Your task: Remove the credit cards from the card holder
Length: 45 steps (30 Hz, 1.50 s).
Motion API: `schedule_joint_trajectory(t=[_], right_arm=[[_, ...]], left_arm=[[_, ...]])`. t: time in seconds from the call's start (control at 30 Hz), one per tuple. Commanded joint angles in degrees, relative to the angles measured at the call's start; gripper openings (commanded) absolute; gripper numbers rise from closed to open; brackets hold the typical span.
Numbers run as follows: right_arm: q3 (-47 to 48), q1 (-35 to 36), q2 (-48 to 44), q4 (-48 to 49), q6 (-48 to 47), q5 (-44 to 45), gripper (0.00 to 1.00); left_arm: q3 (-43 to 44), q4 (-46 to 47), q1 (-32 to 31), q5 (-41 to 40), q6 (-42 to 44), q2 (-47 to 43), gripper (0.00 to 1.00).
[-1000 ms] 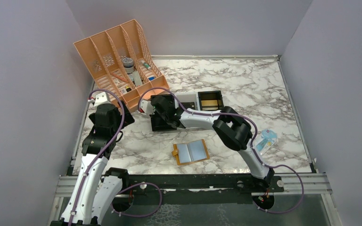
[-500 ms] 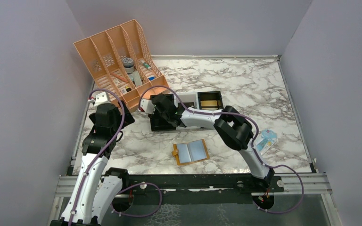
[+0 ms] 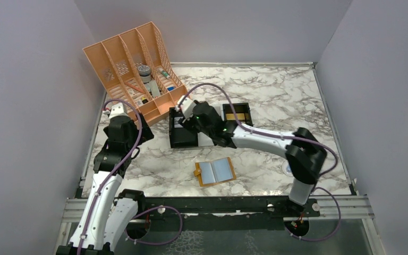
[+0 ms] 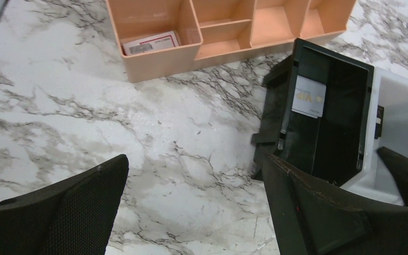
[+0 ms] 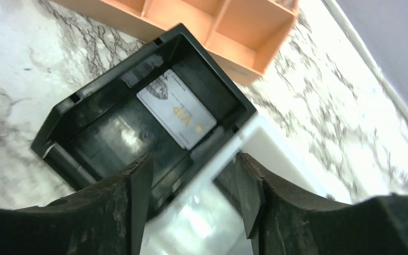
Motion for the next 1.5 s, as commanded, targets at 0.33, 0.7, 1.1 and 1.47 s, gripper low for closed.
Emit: schedule_joint_trajectory(t=[0.33, 0.7, 1.1, 1.47], right_arm=[[-37.3, -0.7, -36.8, -3.9, 46.6, 1.6, 0.73], [-48.0, -0.7, -50.1, -4.8, 48.2, -8.1, 0.79], [-51.7, -0.7, -53.7, -5.6, 49.1, -10.6, 0.75], [-49.5, -0.7, -46.7, -6.0, 55.7, -10.5, 0.66]], left_arm=[[-3.1, 7.4, 0.3, 23.5, 2.7, 4.3, 0.99], [-16.9, 18.6, -3.9, 33.5, -14.8, -2.3, 0.91], [-26.1, 24.0, -26.7, 11.8, -25.1, -3.6, 0.85], [-32.1, 38.9, -33.7, 16.0, -26.0, 4.1, 0.83]])
